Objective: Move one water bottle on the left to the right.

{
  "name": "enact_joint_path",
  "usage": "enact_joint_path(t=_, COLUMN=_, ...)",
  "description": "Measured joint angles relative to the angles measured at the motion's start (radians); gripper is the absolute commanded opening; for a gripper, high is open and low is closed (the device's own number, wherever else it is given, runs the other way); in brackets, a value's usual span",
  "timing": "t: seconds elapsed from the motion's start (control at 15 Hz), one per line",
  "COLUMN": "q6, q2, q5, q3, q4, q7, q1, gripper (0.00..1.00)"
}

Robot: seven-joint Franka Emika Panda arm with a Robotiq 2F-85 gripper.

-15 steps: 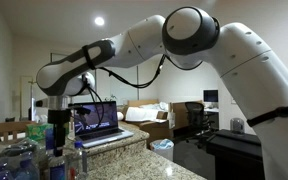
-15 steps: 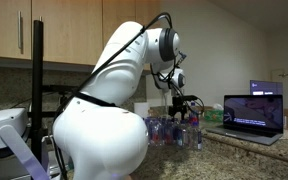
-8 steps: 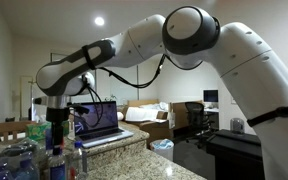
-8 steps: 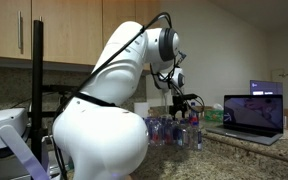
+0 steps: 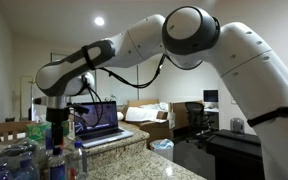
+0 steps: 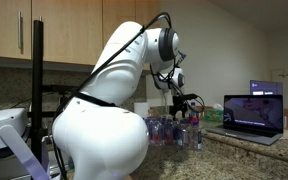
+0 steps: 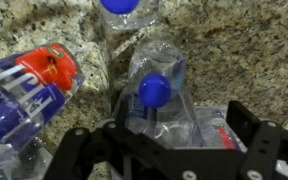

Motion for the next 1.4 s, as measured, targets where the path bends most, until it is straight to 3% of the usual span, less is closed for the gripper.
enact_joint_path(t=0.73, q6=0.021, q2=0.004, q5=-0.023, q3=-0.005, q4=0.004, q7=0.012, q1=0.003, gripper=1.0)
enact_joint_path(t=1.2, q6=-0.076, q2=0.101, q5=-0.008, q3=-0.006, q4=0.106, q7=0.007, q1=-0.006, gripper=1.0)
enact_joint_path(t=1.27, q6=-0.087, q2=0.12, q5=-0.008, q3=-0.005, q4=0.126, q7=0.004, q1=-0.006, gripper=0.75)
enact_joint_path(t=1.4, q6=-0.119, q2=0.155, q5=-0.008, q3=-0.001, q4=0.168, q7=-0.01, q1=-0.005, gripper=0.67)
